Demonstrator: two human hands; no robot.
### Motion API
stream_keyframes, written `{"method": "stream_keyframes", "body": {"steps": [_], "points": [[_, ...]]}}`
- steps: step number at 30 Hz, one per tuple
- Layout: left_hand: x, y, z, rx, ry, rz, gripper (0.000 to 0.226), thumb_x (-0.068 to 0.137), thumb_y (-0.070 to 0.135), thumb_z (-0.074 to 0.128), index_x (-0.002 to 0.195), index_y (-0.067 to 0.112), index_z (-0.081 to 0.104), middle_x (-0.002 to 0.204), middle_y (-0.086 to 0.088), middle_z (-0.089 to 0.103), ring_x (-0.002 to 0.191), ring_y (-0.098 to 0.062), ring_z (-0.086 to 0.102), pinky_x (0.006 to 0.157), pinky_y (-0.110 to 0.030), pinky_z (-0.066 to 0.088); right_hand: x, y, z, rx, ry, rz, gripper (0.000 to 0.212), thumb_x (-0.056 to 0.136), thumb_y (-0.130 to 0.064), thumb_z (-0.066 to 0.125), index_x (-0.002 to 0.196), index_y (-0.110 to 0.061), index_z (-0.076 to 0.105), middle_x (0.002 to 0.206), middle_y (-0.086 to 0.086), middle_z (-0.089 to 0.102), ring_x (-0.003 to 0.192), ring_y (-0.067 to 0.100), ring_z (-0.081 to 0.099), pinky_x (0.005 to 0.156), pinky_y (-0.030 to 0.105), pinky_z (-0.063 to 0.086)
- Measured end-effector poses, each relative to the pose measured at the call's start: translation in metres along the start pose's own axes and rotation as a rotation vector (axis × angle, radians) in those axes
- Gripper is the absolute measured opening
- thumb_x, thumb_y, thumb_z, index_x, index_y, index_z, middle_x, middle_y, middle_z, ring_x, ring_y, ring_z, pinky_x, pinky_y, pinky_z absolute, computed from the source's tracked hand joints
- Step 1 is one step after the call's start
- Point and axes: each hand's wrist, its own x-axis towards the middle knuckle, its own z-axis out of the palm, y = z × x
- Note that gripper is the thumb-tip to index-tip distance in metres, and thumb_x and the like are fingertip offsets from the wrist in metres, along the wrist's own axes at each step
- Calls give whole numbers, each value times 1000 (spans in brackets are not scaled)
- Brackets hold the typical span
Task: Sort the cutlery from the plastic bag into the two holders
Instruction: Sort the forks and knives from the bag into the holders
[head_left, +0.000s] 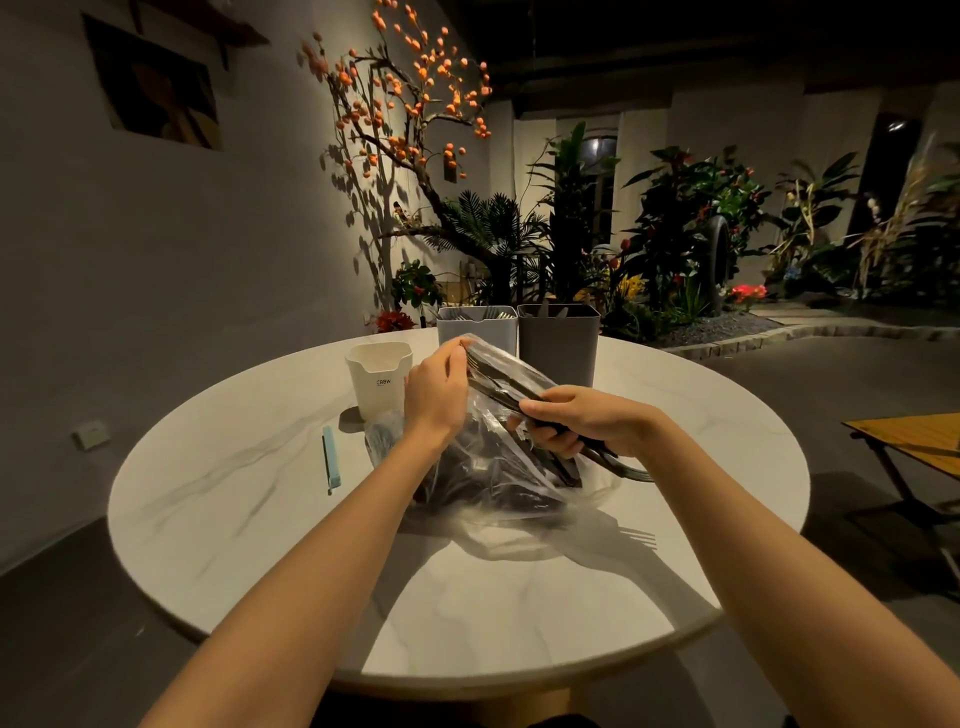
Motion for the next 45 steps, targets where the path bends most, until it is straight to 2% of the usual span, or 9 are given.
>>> {"method": "stream_keyframes", "body": {"steps": [5, 11, 14, 16, 21, 28, 35, 38, 45], "points": [[13, -3, -1, 103, 86, 7, 41, 99, 28, 36, 128, 12, 61, 108, -5, 50, 104, -16, 41, 97, -32, 39, 12, -6, 1, 12, 7, -50, 27, 104, -25, 35, 93, -8, 53, 60, -6, 37, 48, 7, 29, 43, 16, 28], [18, 5, -2, -167, -30, -87, 44, 106, 29, 22, 136, 14, 51, 133, -4, 56, 123, -15, 48, 105, -27, 35, 26, -15, -1, 67, 77, -92, 29, 105, -26, 34, 98, -5, 53, 62, -3, 35, 48, 7, 28, 43, 17, 25], [22, 1, 4, -269, -48, -179, 38, 106, 30, 24, 115, 16, 58, 101, -13, 70, 93, -27, 68, 77, -38, 56, 37, -22, -7, 133, 142, -111, 28, 106, -25, 32, 100, -4, 50, 60, -4, 36, 45, 5, 29, 41, 16, 25], [25, -7, 10, -201, -138, -262, 33, 106, 25, 28, 108, 10, 58, 86, -13, 70, 76, -29, 69, 55, -34, 55, 43, -27, -12, 159, 142, -93, 28, 106, -26, 32, 99, -5, 50, 60, -4, 37, 46, 5, 29, 41, 15, 25], [31, -16, 19, -150, -214, -280, 39, 105, 22, 31, 90, 11, 65, 76, -8, 68, 59, -16, 59, 43, -23, 46, 58, -27, -17, 189, 151, -65, 28, 106, -25, 33, 89, -9, 49, 59, -2, 41, 44, 5, 30, 41, 15, 25], [39, -13, 31, -367, -250, -261, 70, 102, 49, 14, 73, 12, 65, 73, -11, 68, 49, -11, 50, 46, -19, 35, 80, -18, -23, 318, 228, -78, 30, 106, -21, 33, 82, -7, 45, 61, 2, 41, 42, 5, 32, 40, 15, 26], [37, -32, 50, -276, -174, -234, 44, 103, 23, 37, 70, 2, 59, 63, -11, 59, 59, -18, 53, 61, -31, 43, 91, 2, -18, 353, 207, -109, 31, 105, -19, 34, 81, -6, 49, 64, 3, 45, 47, 6, 37, 44, 16, 30], [30, -34, 51, -380, -174, -315, 41, 103, 14, 36, 66, 7, 53, 59, -8, 57, 51, -12, 53, 52, -18, 43, 93, 15, -13, 340, 215, -115, 34, 105, -21, 34, 79, -6, 50, 66, 5, 47, 48, 6, 38, 45, 16, 34], [27, -42, 49, -506, -183, -303, 18, 96, 17, 55, 82, 7, 56, 69, -9, 58, 51, -15, 55, 54, -24, 49, 95, 30, -10, 302, 261, -115, 29, 103, -26, 41, 90, -4, 54, 72, 12, 53, 46, 8, 44, 47, 17, 41]]}}
